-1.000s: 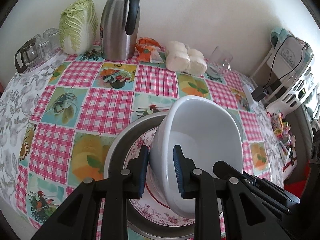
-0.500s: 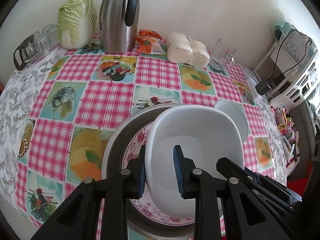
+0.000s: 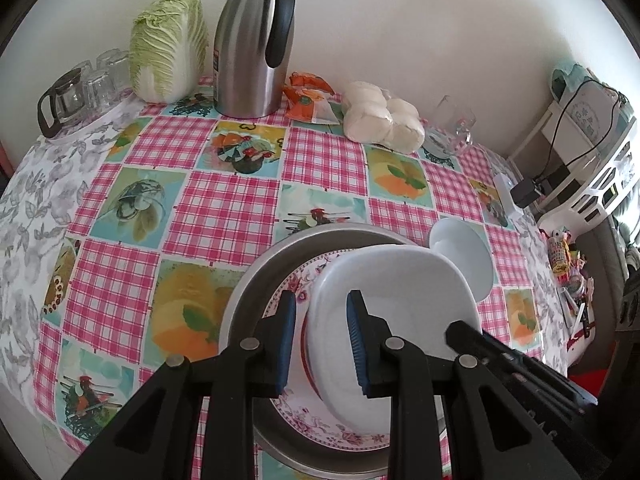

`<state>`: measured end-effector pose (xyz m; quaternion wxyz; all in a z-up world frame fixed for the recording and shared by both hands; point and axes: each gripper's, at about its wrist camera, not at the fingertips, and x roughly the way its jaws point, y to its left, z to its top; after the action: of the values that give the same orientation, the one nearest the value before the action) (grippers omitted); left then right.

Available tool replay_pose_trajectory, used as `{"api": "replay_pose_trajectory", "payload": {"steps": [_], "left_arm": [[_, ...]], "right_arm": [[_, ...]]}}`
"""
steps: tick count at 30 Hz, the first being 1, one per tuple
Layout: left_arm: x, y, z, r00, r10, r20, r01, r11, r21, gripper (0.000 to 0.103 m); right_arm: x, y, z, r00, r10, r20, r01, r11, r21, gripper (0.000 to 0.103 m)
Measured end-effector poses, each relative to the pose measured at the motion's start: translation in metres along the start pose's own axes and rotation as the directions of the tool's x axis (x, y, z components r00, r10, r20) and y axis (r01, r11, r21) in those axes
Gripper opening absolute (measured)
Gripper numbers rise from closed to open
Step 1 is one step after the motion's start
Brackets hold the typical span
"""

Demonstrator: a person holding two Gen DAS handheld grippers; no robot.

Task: Organize plates and bowls
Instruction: 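Open both grippers to release the square bowl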

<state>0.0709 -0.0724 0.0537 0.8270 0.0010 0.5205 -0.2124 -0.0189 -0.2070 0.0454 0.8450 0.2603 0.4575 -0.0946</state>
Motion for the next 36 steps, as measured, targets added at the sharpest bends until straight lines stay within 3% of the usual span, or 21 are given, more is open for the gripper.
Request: {"api": "replay_pose_trajectory", "payload": {"steps": [3,5,15,19,27,29,31,33,36], "left_arm": [[-0.002,0.002,0.0,1.0,0.005,0.005,-0.005,1.0,-0.01,0.031],[-0.004,0.004,0.0,1.0,0.006,0.009,-0.006,1.0,-0.017,0.04],[-0.004,0.009,0.001,1.0,0.013,0.009,-0.013,0.999,-0.043,0.042],[-0.004,0.01,0.001,1.0,0.015,0.008,-0.014,0.999,-0.049,0.051],[-0.006,0.015,0.002,0.999,0.044,0.009,-0.043,0.997,-0.066,0.058],[-0.006,0.017,0.002,0.998,0.055,0.007,-0.054,0.996,-0.073,0.07],[-0.006,0.019,0.002,0.998,0.067,0.007,-0.066,0.995,-0.078,0.076],[-0.006,0.022,0.002,0.997,0.073,0.005,-0.072,0.994,-0.085,0.076],[-0.006,0.026,0.001,0.997,0.071,0.001,-0.071,0.992,-0.101,0.082]], "right_arm": [[-0.004,-0.003,0.002,1.0,0.006,0.012,-0.006,1.0,0.006,0.018],[-0.005,-0.004,0.002,1.0,0.01,0.013,-0.01,1.0,0.01,0.018],[-0.001,-0.008,0.003,1.0,0.011,0.009,-0.011,1.0,0.023,0.017],[-0.001,-0.008,0.003,1.0,0.011,0.006,-0.011,1.0,0.026,0.017],[-0.005,-0.008,0.003,1.0,-0.004,0.015,0.004,1.0,0.021,0.019],[-0.006,-0.007,0.003,1.0,-0.016,0.022,0.016,1.0,0.011,0.02],[-0.008,-0.005,0.003,0.999,-0.033,0.032,0.033,0.999,-0.003,0.024],[-0.01,-0.003,0.002,0.998,-0.053,0.038,0.054,0.998,-0.026,0.038],[-0.01,0.001,0.001,0.996,-0.073,0.048,0.075,0.996,-0.05,0.051]]}}
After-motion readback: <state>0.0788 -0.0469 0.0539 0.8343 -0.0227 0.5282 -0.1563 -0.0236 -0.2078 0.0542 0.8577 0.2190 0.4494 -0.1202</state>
